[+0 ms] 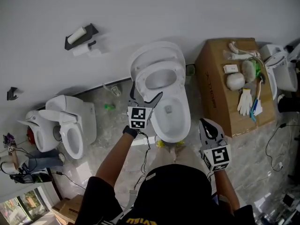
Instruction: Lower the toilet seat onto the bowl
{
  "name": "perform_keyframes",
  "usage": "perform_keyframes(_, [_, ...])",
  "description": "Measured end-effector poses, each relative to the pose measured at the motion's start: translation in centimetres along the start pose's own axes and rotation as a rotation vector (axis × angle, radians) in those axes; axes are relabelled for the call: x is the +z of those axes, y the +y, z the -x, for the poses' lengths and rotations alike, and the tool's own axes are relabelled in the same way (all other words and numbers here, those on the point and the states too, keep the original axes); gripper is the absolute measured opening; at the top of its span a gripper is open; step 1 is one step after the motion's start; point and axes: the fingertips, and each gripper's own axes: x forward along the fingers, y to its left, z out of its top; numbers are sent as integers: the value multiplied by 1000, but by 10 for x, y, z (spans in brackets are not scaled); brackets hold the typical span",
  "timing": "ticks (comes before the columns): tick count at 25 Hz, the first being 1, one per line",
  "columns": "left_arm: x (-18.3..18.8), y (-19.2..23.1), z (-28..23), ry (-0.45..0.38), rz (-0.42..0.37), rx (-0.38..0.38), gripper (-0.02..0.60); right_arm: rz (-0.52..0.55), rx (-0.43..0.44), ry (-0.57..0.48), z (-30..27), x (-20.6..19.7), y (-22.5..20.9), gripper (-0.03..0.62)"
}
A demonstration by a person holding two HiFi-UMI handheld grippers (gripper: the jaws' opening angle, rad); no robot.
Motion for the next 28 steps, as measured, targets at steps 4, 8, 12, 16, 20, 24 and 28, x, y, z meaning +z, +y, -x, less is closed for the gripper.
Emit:
perform_keyframes(4, [-19,8,-21,32,-2,2,578,-61,-9,7,8,-4,-4,-8])
perform_keyframes(8, [-22,18,-43,54,-40,2,578,-83,-18,14,11,-9,-5,-8])
perform_keyframes(12, [-34,25,-62,90,-61,-5,577,-111,-19,14,14,-12,-4,-8])
perform_keyframes(16, [-46,28,-73,125,-80,-15,577,-118,-32,11,18,-11,-5,-8])
perform_keyframes(20, [-58,33,-85,168,-89,-13,577,-130,-49,21,25,-17,-9,-8])
perform_keyframes(24, [-60,36,-95,180,-104,-11,577,-135,-61,27,29,-20,-10,-8])
perform_keyframes(28, [-58,39,-104,188,-85,-14,575,-142,-73,37,34,-24,-13,-8])
